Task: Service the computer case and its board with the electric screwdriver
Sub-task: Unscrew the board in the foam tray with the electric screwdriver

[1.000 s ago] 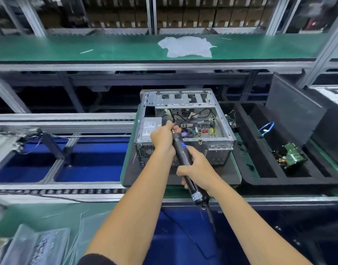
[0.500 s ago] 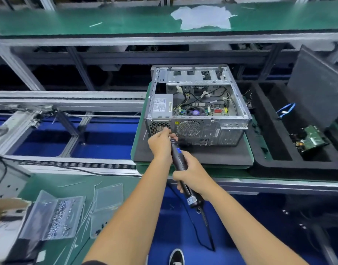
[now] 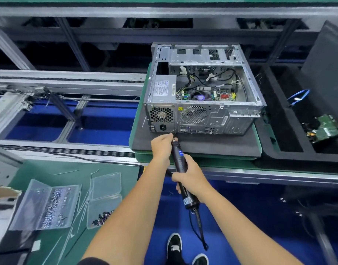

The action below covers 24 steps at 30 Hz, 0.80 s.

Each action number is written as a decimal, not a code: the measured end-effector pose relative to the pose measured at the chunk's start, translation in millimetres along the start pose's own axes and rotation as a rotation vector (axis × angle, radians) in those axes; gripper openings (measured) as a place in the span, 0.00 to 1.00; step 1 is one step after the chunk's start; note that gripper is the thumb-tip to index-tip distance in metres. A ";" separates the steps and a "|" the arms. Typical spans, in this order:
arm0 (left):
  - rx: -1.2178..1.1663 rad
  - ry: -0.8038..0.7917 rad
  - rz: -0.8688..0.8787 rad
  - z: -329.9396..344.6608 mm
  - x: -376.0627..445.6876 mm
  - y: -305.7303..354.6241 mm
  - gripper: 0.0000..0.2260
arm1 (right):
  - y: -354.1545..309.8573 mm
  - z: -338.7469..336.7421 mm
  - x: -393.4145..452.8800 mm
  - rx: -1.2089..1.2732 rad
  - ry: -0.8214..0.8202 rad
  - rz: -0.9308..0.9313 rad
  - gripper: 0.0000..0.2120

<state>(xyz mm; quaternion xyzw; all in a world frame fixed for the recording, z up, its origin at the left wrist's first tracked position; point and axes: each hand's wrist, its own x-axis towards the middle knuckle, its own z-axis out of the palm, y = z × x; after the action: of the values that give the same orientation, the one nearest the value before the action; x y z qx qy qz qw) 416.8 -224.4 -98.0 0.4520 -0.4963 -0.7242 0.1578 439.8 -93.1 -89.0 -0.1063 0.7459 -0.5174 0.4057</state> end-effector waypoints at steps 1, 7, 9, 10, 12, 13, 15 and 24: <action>0.010 -0.006 -0.002 0.8 2.2 -1.0 0.09 | 1.3 -0.1 2.5 0.005 0.004 0.003 0.30; 0.347 0.109 0.192 7.8 14.7 -6.1 0.13 | 7.8 -0.8 12.5 0.041 0.025 0.025 0.31; 0.403 0.115 0.215 9.2 16.8 -6.2 0.13 | 8.6 -1.0 13.6 0.044 0.022 0.023 0.30; 0.424 0.121 0.216 9.5 17.2 -5.9 0.13 | 8.7 -0.9 13.8 0.040 0.021 0.021 0.30; 0.439 0.131 0.217 9.7 17.1 -5.6 0.13 | 7.9 -0.7 13.8 0.021 0.023 0.012 0.30; 0.427 0.139 0.219 9.1 17.0 -5.5 0.13 | 6.9 -0.3 13.5 0.008 0.022 0.005 0.31; 0.368 0.174 0.223 5.5 15.4 -5.0 0.12 | 3.4 2.1 12.9 -0.014 0.005 -0.024 0.31; 0.109 0.281 0.218 -28.3 18.0 7.2 0.06 | -15.7 34.6 17.1 -0.054 -0.046 -0.104 0.29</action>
<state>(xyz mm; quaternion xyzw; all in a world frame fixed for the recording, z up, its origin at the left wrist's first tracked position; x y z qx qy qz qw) 428.4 -256.2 -103.6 0.5003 -0.5538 -0.6047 0.2783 449.4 -133.7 -88.7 -0.1676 0.7436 -0.5149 0.3921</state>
